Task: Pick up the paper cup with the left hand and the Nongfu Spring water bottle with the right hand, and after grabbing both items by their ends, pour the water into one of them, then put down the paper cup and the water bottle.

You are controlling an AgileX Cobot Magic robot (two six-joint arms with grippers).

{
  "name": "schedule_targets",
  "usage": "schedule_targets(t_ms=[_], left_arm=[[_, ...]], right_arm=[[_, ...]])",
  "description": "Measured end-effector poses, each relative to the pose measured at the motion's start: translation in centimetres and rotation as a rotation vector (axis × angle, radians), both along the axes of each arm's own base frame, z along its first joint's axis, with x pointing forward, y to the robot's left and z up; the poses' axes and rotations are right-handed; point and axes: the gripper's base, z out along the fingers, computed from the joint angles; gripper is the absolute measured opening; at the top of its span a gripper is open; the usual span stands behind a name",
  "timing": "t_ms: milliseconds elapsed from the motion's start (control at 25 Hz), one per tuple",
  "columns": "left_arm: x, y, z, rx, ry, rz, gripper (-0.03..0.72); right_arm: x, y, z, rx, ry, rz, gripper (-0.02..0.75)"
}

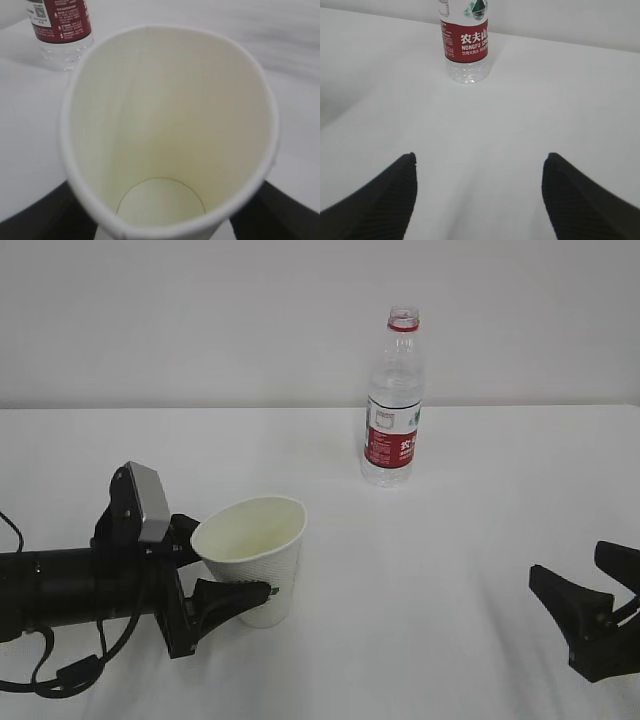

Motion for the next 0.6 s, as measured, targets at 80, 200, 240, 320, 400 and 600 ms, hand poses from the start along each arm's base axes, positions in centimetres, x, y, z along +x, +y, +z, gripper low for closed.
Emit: schedule_targets(t_ms=[80,200,240,320,400,600], left_arm=[[0.1,0.0,0.0,-0.005,0.006,0.014,0.534],[0.1,0.1,0.0,-0.009,0.011,0.024,0.536],[0.2,0.1,0.0,-0.010,0.012,0.026,0.536],[0.3,0.2,0.0,-0.014,0.021,0.036,0.536],[0.5,0.6,0.1,-0.020,0.029,0.054,0.537],[1.1,1.7,1.5,-0.050,0.010,0.107,0.538]], right_arm=[[0.0,0.0,0.0,0.000,0.000,0.000,0.587],[0.0,0.0,0.0,0.000,0.000,0.000,0.587],[0.0,0.0,0.0,0.000,0.000,0.000,0.587],[0.0,0.0,0.0,0.000,0.000,0.000,0.587],[0.0,0.0,0.0,0.000,0.000,0.000,0.587],[0.0,0.0,0.0,0.000,0.000,0.000,0.587]])
